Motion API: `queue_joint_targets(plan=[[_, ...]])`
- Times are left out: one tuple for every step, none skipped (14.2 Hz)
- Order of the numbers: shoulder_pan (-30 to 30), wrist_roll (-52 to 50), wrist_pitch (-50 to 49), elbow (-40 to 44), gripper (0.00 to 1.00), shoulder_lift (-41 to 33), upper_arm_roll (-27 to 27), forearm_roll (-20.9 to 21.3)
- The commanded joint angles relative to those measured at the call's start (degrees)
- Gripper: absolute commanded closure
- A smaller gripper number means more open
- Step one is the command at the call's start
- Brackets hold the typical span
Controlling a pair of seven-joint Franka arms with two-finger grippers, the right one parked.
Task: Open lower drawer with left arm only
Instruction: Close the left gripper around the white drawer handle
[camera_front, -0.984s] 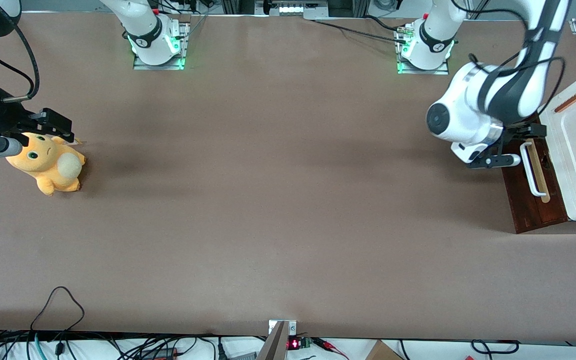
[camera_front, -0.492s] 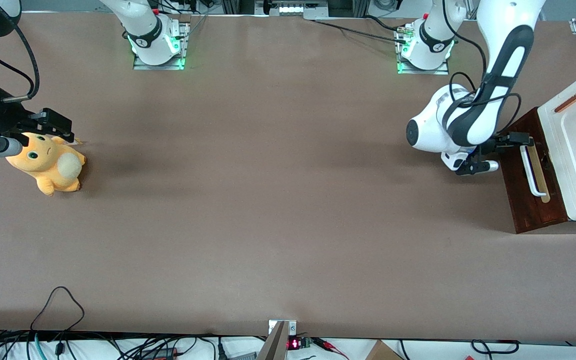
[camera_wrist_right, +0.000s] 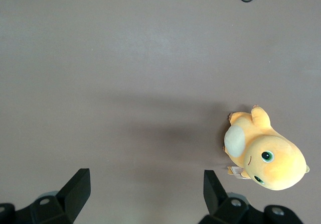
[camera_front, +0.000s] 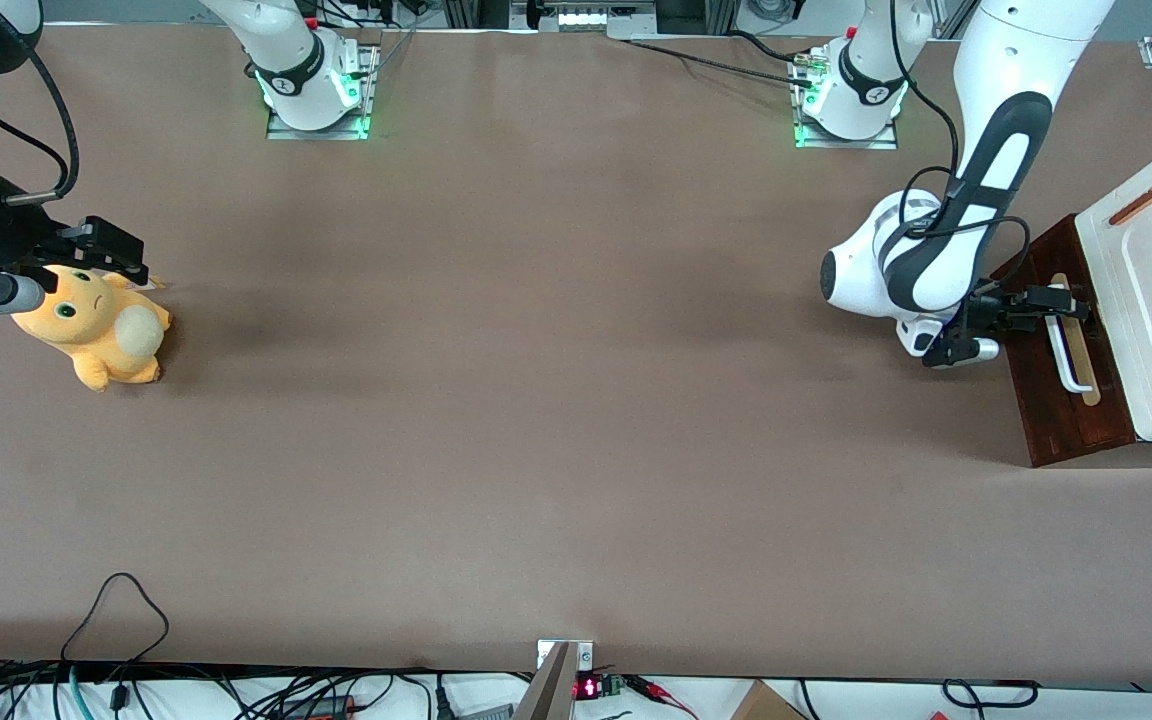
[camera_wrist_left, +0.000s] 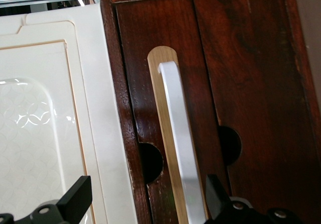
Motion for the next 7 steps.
queue_joint_targets(plan=[[0.2,-1.4,-1.7,1.2,0.00,1.5,0.4,3.1],[0.2,-1.5,-1.7,1.3,0.00,2.0,1.1,3.3],[0.1,-1.5,-1.7,1.6,0.00,2.7,1.8,4.5],[0.1,-1.4,-1.5,2.5,0.00,3.9,2.5,6.0],[0.0,-1.4,-1.3,3.4,0.00,4.8,2.6,6.2],[0.0,-1.4,-1.3,3.7,0.00,5.1,2.7,6.2],[-0.1,-1.5,-1.2,3.9,0.00,5.8,2.6,6.2]])
